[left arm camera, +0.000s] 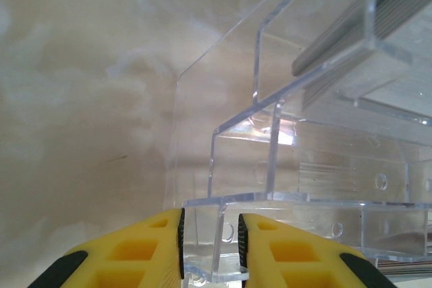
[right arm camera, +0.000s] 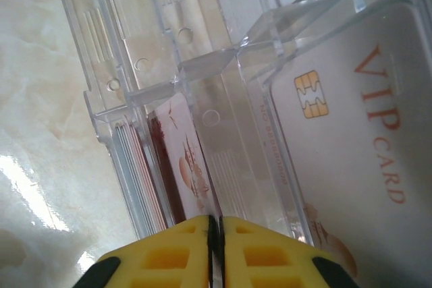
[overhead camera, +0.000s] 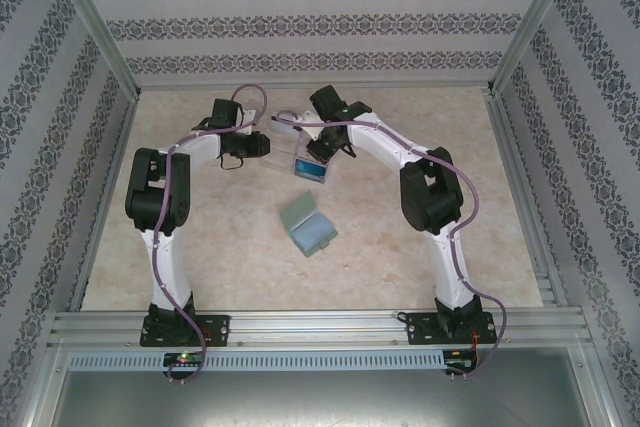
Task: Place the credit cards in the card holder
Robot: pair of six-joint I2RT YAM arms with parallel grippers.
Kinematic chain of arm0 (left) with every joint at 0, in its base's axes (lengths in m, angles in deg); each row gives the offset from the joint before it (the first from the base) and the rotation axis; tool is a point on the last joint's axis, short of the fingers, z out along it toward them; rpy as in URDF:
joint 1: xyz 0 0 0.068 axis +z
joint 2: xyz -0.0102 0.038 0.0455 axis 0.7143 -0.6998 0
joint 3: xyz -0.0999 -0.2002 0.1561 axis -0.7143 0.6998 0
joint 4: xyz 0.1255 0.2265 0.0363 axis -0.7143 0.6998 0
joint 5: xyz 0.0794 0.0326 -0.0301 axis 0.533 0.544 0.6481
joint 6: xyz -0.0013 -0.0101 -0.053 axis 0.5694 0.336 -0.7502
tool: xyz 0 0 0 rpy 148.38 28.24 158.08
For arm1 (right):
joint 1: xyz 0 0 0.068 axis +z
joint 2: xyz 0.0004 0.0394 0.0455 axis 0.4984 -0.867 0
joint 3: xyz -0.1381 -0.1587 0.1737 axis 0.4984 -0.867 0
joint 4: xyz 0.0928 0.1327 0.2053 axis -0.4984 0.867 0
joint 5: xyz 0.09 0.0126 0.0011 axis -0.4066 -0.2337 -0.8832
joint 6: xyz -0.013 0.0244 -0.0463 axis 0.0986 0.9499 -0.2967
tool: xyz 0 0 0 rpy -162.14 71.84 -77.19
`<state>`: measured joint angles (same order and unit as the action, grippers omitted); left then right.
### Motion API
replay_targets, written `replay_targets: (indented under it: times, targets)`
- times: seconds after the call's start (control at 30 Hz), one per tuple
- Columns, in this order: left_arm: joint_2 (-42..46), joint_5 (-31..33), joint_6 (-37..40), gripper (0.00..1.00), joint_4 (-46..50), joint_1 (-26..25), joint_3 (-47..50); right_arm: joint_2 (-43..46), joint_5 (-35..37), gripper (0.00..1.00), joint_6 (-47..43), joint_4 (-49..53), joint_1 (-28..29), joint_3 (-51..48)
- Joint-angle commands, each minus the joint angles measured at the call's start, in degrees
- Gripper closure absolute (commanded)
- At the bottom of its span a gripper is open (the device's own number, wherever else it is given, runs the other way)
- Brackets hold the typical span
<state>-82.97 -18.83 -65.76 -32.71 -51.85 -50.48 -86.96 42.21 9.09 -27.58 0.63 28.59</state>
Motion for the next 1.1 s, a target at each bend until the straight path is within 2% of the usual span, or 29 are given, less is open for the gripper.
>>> replay_targets:
  times: [0.0,0.4,0.73,0.97,1.07]
  targets:
    - [-2.1,-1.5,-0.3,0.74,2.8,0.1,0.0,-0.6,-1.4,0.89,-0.5,1.3,0.3,1.1]
    - [-2.1,-1.6,-0.5,0.74,2.9,0.0,0.1,3.3,-4.6,0.95,0.5,0.4,-0.9,1.2]
    - [-1.8,-1.7,-0.9,0.73,3.0,0.0,-0.1,13.4,-12.5,0.97,4.9,-5.0,-2.4,-5.5]
    - [-0.9,-3.2,-1.9,0.62,2.4,0.0,0.1,19.8,-19.5,0.98,11.7,-10.7,-5.4,-12.9]
    - [0.1,-3.6,-2.3,0.50,2.5,0.0,0.3,22.5,-24.4,0.99,16.9,-14.9,-7.5,-16.6]
